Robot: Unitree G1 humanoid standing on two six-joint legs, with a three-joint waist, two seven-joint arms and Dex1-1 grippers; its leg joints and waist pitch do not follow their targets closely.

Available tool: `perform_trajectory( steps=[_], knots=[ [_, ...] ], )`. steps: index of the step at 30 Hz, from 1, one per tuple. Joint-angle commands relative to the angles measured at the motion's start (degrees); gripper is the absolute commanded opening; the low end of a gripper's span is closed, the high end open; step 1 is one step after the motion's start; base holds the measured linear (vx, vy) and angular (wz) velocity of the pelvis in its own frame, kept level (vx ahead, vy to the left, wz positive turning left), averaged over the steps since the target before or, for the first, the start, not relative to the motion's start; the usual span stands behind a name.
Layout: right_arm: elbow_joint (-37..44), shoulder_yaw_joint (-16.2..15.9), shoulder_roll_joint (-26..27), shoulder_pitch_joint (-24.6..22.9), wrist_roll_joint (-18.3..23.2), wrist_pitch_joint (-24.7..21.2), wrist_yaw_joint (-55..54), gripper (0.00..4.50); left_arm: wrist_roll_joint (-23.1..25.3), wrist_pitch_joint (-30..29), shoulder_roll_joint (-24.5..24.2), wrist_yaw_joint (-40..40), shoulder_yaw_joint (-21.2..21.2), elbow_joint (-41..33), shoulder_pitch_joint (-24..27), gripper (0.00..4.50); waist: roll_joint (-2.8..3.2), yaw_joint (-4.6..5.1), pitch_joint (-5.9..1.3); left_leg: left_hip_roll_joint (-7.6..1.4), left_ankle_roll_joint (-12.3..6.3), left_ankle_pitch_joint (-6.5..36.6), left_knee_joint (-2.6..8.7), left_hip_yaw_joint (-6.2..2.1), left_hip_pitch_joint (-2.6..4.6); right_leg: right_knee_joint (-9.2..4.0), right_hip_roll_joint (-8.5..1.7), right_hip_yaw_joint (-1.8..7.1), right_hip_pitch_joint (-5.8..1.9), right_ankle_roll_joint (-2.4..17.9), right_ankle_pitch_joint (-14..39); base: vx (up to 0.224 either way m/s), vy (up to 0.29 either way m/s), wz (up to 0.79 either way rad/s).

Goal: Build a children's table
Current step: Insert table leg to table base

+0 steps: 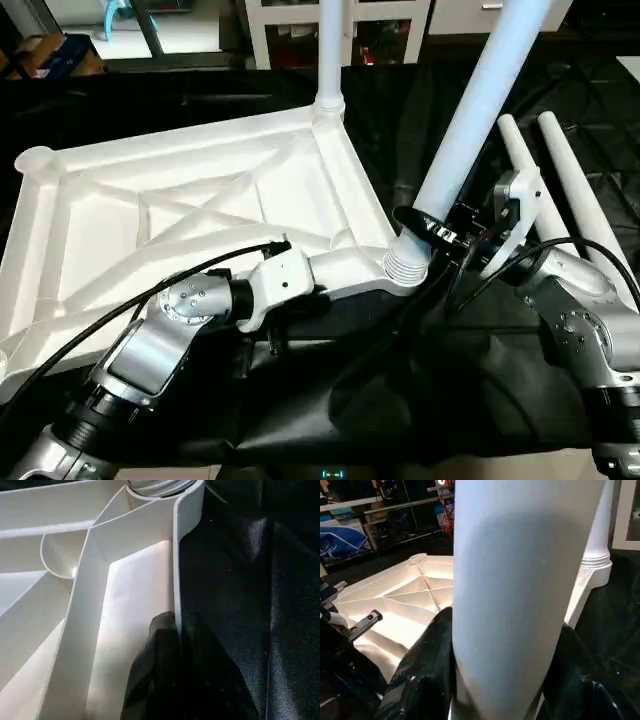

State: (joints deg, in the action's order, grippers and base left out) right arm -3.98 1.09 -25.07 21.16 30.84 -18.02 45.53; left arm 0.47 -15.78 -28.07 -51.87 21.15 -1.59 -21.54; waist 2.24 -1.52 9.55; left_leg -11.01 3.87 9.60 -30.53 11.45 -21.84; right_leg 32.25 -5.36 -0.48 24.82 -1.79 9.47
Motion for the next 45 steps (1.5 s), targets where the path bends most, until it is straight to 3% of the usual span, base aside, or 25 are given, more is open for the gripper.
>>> perform_trajectory(
  steps=[1, 8, 12, 15, 18, 21, 27, 30, 32, 37, 39, 41, 42, 45],
  knots=[
    [-7.7, -1.1, -0.8, -3.6, -5.4, -3.6, -3.6, 1.82, 1.4, -0.6, -0.4, -0.8, 2.4, 2.6, 2.5, 0.0, -0.98, 0.38, -1.46, -1.58, -1.16, 19.0, 4.2, -0.74, 0.74, -4.79, -1.62, 1.24, -1.08, 8.0, 26.1, 0.0, 0.0, 0.0],
    [-6.1, 1.0, -0.5, -7.9, -4.8, -1.0, -4.6, 1.82, 1.3, -0.7, -0.3, -0.5, 2.2, 2.5, 2.6, 0.0, -1.04, 0.29, -1.43, -1.7, -0.69, 21.0, 4.38, -0.77, 1.0, -5.15, -1.6, 1.28, -0.65, 7.1, 27.3, 0.0, 0.0, 0.0],
    [-3.0, 0.3, -0.6, -10.5, -5.1, -0.1, -3.8, 1.82, 1.3, -0.7, -0.2, -0.5, 2.1, 2.6, 2.6, 0.0, -1.14, 0.06, -1.63, -1.73, -0.66, 19.7, 4.42, -0.75, 0.83, -4.81, -1.39, 1.25, -0.89, 7.3, 23.3, 0.0, 0.0, 0.0],
    [0.5, -0.6, -0.1, -13.7, -5.7, 1.1, -3.7, 1.82, 1.4, -0.7, -0.1, -0.5, 2.0, 2.9, 2.4, 0.0, -0.97, -0.27, -1.66, -1.84, -0.88, 18.4, 4.24, -0.38, 1.15, -4.7, -1.19, 1.41, -0.77, 7.9, 19.2, 0.0, 0.0, 0.0],
    [0.9, -1.2, 0.4, -15.5, -6.5, 2.8, -4.1, 1.82, 1.5, -0.7, 0.1, -0.4, 2.0, 3.1, 2.2, 0.0, -0.87, -0.16, -1.63, -1.7, -1.06, 17.5, 4.34, -0.5, 0.68, -4.41, -1.27, 1.24, -1.22, 8.6, 17.4, 0.0, 0.0, 0.0],
    [1.3, -2.1, 0.5, -17.0, -7.5, 4.6, -4.4, 1.82, 1.6, -0.9, 0.2, -0.4, 2.1, 3.0, 2.2, 0.0, -0.95, -0.1, -1.44, -1.7, -0.89, 19.7, 4.52, -0.6, 0.75, -4.77, -1.41, 1.27, -1.1, 7.9, 21.3, 0.0, 0.0, 0.0],
    [2.7, -3.4, 0.9, -19.6, -8.0, 5.1, -5.1, 1.82, 1.7, -1.1, 0.1, -0.4, 2.0, 2.8, 2.4, 0.0, -1.09, 0.11, -0.75, -1.8, 0.22, 25.0, 5.19, -1.3, 0.85, -5.71, -1.81, 1.44, -0.6, 4.2, 31.6, 0.0, 0.0, 0.0],
    [2.3, -4.6, 0.7, -19.9, -9.2, 5.9, -5.0, 1.82, 1.6, -1.1, 0.0, -0.4, 2.0, 2.7, 2.5, 0.0, -1.18, 0.33, -0.45, -1.63, 0.7, 29.0, 5.32, -1.72, 1.45, -6.54, -2.06, 1.49, -0.11, 2.1, 39.0, 0.0, 0.0, 0.0],
    [2.9, -5.4, 0.3, -19.7, -9.4, 5.6, -4.8, 1.82, 1.6, -1.1, 0.0, -0.4, 2.0, 2.7, 2.5, 0.0, -1.23, 0.32, -0.62, -1.72, 0.45, 27.5, 5.43, -1.8, 1.33, -6.44, -2.0, 1.57, -0.26, 1.9, 37.3, 0.0, 0.0, 0.0],
    [5.3, -9.8, -2.0, -18.2, -11.4, 3.2, -2.2, 1.82, 1.6, -1.0, 0.0, -0.5, 2.0, 2.8, 2.5, 0.0, -1.1, 0.35, -0.71, -1.81, 0.53, 24.8, 5.49, -1.43, 1.14, -5.84, -1.55, 1.41, -0.71, 3.8, 29.3, 0.0, 0.0, 0.0],
    [6.1, -12.3, -3.0, -16.8, -11.9, 1.4, -0.2, 1.82, 1.7, -1.0, 0.2, -0.4, 2.1, 2.8, 2.5, 0.0, -1.29, 0.44, -0.67, -1.74, 0.54, 24.7, 5.51, -1.45, 0.99, -5.73, -1.56, 1.35, -0.93, 4.0, 29.3, 0.0, 0.0, 0.0],
    [6.3, -14.0, -3.5, -15.7, -12.1, 0.7, 1.2, 1.82, 1.7, -1.1, 0.3, -0.4, 2.1, 2.7, 2.5, 0.0, -1.19, 0.42, -0.66, -1.77, 0.37, 25.2, 5.35, -1.29, 1.3, -5.94, -1.67, 1.53, -0.6, 3.9, 30.5, 0.0, 0.0, 0.0],
    [6.4, -14.8, -3.6, -14.8, -12.0, 0.0, 1.9, 1.82, 1.7, -1.2, 0.4, -0.3, 2.2, 2.7, 2.5, 0.0, -1.45, 0.47, -0.66, -1.76, 0.27, 25.0, 5.45, -1.43, 1.09, -5.9, -1.77, 1.52, -0.8, 3.9, 31.0, 0.0, 0.0, 0.0],
    [6.2, -15.5, -3.6, -13.8, -11.7, -0.7, 2.6, 1.82, 1.7, -1.2, 0.4, -0.3, 2.2, 2.7, 2.5, 0.0, -1.3, 0.56, -0.57, -1.83, 0.45, 25.9, 5.48, -1.51, 1.32, -6.05, -1.76, 1.55, -0.49, 3.6, 32.5, 0.0, 0.0, 0.0]
  ],
)
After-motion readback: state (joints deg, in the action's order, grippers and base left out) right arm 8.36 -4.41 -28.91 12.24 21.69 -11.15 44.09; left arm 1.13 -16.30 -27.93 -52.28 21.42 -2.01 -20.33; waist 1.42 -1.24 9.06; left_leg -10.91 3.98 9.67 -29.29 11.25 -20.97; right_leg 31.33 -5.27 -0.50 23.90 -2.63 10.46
